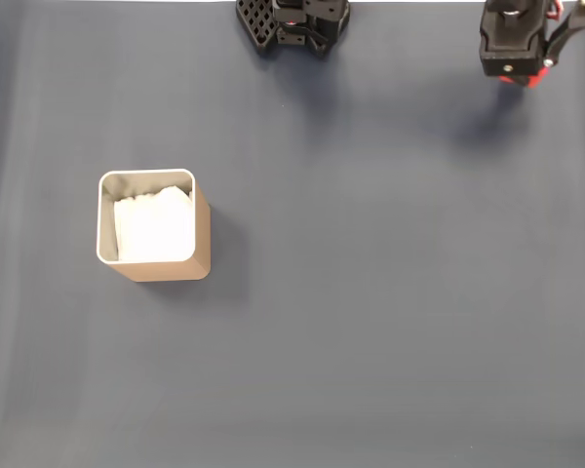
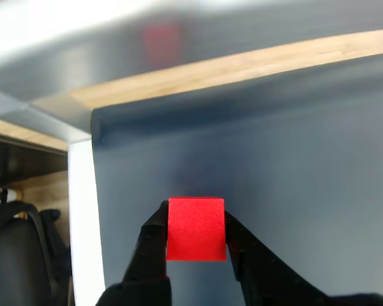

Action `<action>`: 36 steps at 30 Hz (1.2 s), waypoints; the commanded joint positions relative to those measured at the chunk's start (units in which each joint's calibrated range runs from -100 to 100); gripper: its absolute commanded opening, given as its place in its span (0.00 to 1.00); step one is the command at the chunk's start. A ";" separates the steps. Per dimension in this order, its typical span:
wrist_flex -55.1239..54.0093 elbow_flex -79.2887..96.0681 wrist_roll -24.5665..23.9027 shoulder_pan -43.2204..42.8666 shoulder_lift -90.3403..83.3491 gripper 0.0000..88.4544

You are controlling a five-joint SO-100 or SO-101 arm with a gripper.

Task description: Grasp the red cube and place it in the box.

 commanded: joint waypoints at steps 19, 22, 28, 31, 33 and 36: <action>32.94 -33.50 -1.56 31.09 -4.11 0.00; 33.43 -34.78 -0.93 36.63 -3.85 0.00; 36.39 -38.79 0.05 46.14 -1.86 0.00; 37.53 -41.25 0.49 50.26 -0.56 0.00; 38.19 -42.89 0.73 52.74 0.39 0.00; 38.77 -44.99 1.07 55.87 1.52 0.00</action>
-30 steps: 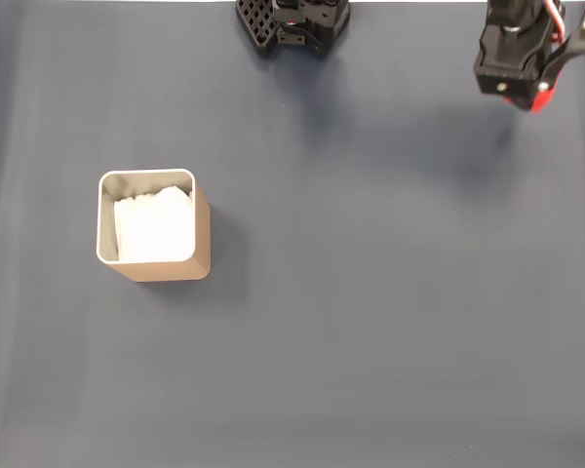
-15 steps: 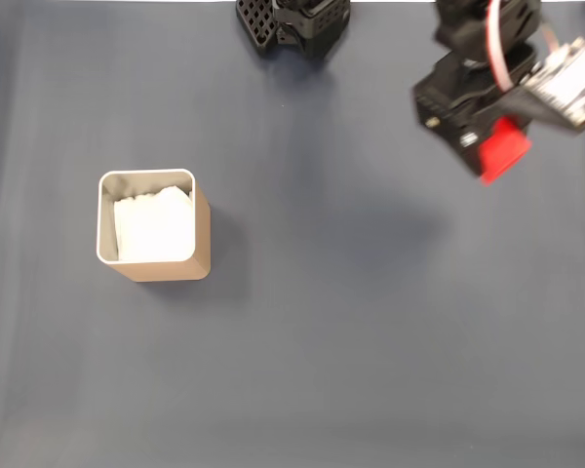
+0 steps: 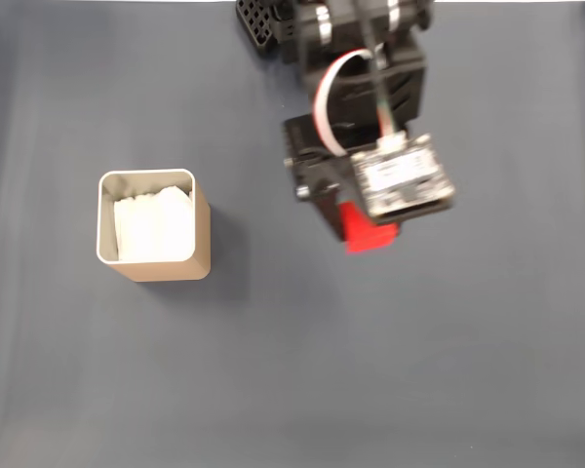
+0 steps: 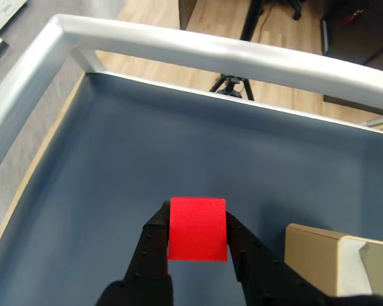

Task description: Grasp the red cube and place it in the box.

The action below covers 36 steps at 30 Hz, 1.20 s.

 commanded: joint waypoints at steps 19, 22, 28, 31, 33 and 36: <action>8.87 -14.85 -1.17 14.17 2.25 0.00; 9.61 -14.85 -1.90 16.02 1.56 0.00; 9.94 -13.21 -2.54 19.57 1.04 0.00; 8.46 -11.30 -2.64 21.41 0.87 0.00; 7.31 -10.30 -2.59 22.55 0.96 0.00; 5.26 -9.48 -2.59 24.25 1.13 0.00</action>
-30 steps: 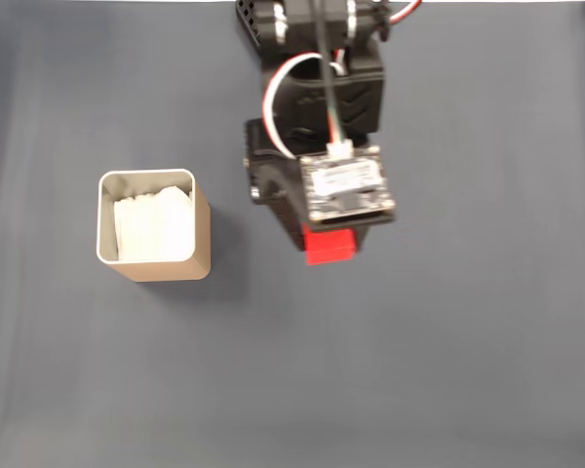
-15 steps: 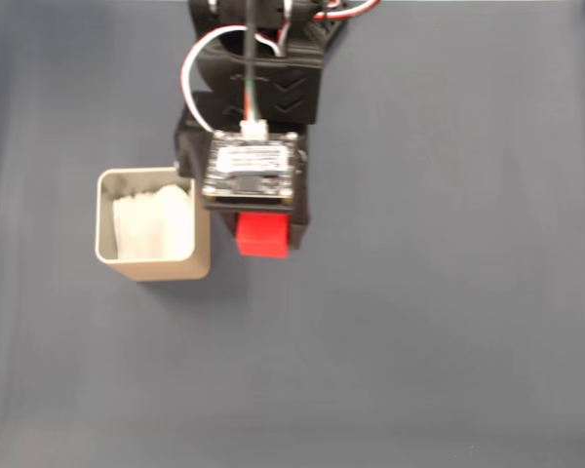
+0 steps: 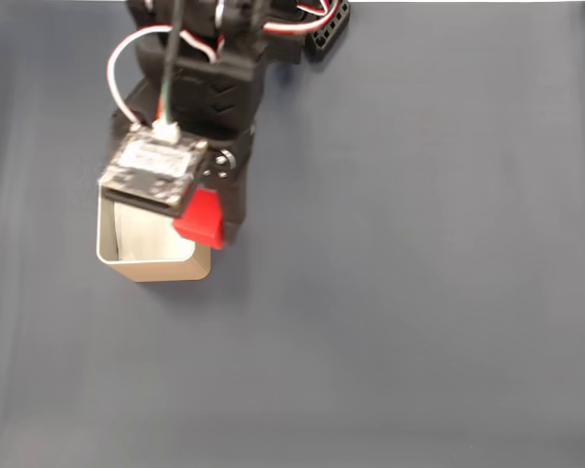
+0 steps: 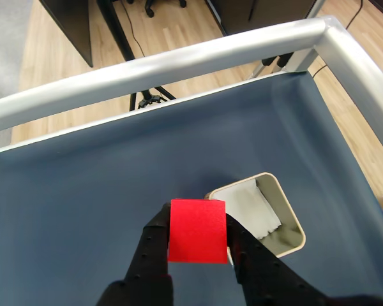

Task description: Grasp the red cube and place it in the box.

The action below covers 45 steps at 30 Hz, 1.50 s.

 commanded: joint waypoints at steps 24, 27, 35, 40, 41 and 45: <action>-11.24 7.93 -0.63 8.80 -4.05 0.00; -11.41 8.66 -0.68 9.36 -4.39 0.00; -11.98 8.93 -0.63 9.93 -4.39 0.00; -11.98 9.02 -0.68 10.50 -4.48 0.00; -11.98 9.11 -0.73 10.64 -4.48 0.00; -12.06 9.57 -0.78 11.21 -4.48 0.00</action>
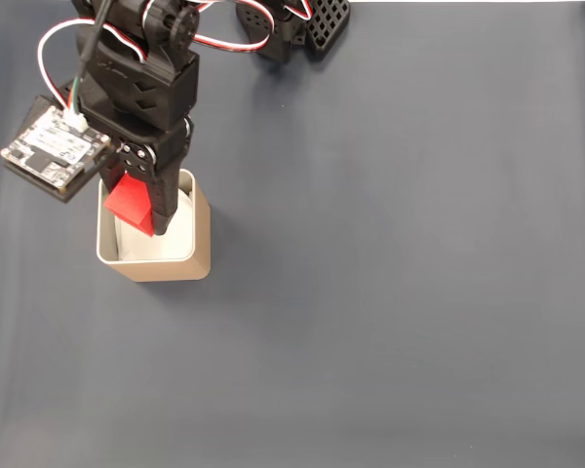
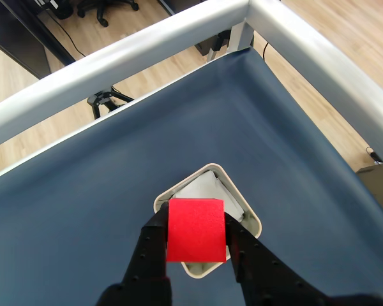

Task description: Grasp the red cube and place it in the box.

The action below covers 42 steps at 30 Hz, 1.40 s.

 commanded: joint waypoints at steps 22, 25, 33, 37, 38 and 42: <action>-2.00 0.28 -1.90 2.32 -2.53 0.24; -2.17 0.01 -2.25 2.68 -2.53 0.36; -2.17 0.10 -2.20 2.82 -2.70 0.48; -2.25 0.19 -2.20 2.68 -2.88 0.48; -2.25 0.19 -2.25 2.61 -2.96 0.48; -2.33 0.19 -2.34 2.47 -3.05 0.48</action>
